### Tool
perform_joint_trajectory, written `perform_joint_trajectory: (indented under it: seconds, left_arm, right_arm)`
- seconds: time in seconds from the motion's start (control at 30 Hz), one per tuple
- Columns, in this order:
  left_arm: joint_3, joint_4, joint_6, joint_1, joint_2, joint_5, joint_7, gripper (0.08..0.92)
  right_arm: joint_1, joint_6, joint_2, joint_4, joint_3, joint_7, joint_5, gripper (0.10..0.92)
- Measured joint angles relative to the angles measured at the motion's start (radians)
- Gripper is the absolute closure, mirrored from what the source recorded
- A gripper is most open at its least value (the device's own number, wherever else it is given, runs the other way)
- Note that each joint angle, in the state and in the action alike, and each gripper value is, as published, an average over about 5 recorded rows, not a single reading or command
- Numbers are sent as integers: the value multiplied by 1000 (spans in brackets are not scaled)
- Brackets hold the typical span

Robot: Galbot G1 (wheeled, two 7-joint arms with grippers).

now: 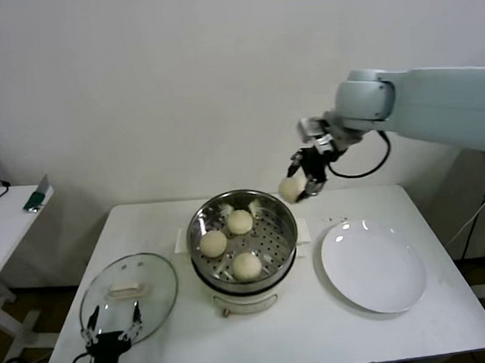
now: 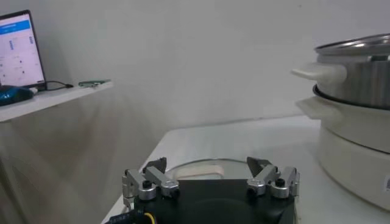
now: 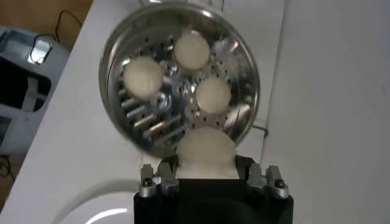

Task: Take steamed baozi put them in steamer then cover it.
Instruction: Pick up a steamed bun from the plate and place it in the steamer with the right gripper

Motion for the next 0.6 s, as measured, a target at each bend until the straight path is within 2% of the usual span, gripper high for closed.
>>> perform_joint_trajectory:
  seconds: [0.23,0.6]
  left_arm:
    - [2,-2,-3,5,-4,3,-1,177]
    - [0,1,-3,3,-5,5,-2,177]
  right_arm:
    - [-72,-70,50,26,0,70,14,389]
    - [-216,-123,80,8,17,141,-57,389]
